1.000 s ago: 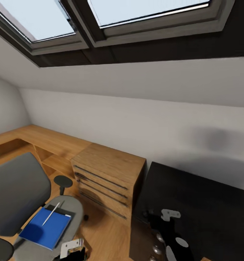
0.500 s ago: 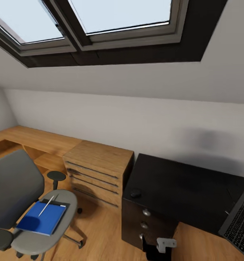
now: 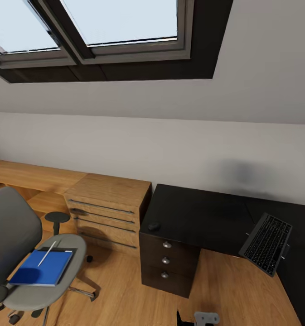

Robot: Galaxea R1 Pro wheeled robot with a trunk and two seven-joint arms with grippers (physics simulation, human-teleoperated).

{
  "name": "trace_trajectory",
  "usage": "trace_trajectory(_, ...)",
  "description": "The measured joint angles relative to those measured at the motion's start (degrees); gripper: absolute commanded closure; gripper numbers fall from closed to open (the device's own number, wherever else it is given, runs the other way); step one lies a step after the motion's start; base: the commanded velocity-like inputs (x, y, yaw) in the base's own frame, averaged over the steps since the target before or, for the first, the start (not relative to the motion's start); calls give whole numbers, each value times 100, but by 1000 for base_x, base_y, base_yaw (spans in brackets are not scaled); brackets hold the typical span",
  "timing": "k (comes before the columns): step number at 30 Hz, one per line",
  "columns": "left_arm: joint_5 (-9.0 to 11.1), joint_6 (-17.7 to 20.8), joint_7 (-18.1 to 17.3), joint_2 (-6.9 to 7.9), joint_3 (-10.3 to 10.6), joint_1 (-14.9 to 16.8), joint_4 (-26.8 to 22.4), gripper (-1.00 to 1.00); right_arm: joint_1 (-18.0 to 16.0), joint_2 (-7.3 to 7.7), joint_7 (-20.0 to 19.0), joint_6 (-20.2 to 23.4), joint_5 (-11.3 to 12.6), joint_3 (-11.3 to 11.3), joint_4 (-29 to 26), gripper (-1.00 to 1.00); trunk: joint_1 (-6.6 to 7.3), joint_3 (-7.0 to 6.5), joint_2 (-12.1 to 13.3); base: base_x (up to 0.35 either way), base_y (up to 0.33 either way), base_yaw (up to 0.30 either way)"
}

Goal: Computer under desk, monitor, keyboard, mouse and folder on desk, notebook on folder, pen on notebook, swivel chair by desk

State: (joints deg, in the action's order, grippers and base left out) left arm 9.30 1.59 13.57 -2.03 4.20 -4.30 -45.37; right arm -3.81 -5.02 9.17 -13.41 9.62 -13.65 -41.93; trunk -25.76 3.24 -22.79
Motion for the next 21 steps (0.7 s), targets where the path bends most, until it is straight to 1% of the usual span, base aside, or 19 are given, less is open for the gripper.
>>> trace_trajectory(7, 10, -5, 8, 46, -12, 0, -1, -100, -2, -4, 14, -46, -1, 9, 166, -100, 1, 62, -1, -14, 6, -11)
trace_trajectory(9, 11, -53, 9, 49, -13, 0, -2, -100, -9, -4, 13, -337, 0, 15, 472, -100, 1, 80, -1, -1, 0, 0)
trace_trajectory(13, 18, -162, 10, 49, -16, 0, 2, -100, -21, -4, 11, -687, 5, 22, 790, -100, 0, 116, -1, -21, 17, 0)
trace_trajectory(17, 20, -192, 11, 43, -17, -1, 8, -100, -25, -4, 12, -947, 7, 28, 879, -100, -1, 150, 0, -170, 150, -44)
trace_trajectory(21, 21, -197, 11, 42, -15, -3, 11, -100, -25, 0, 11, -1068, 7, 30, 897, -100, 0, 163, -1, -128, 103, -204)
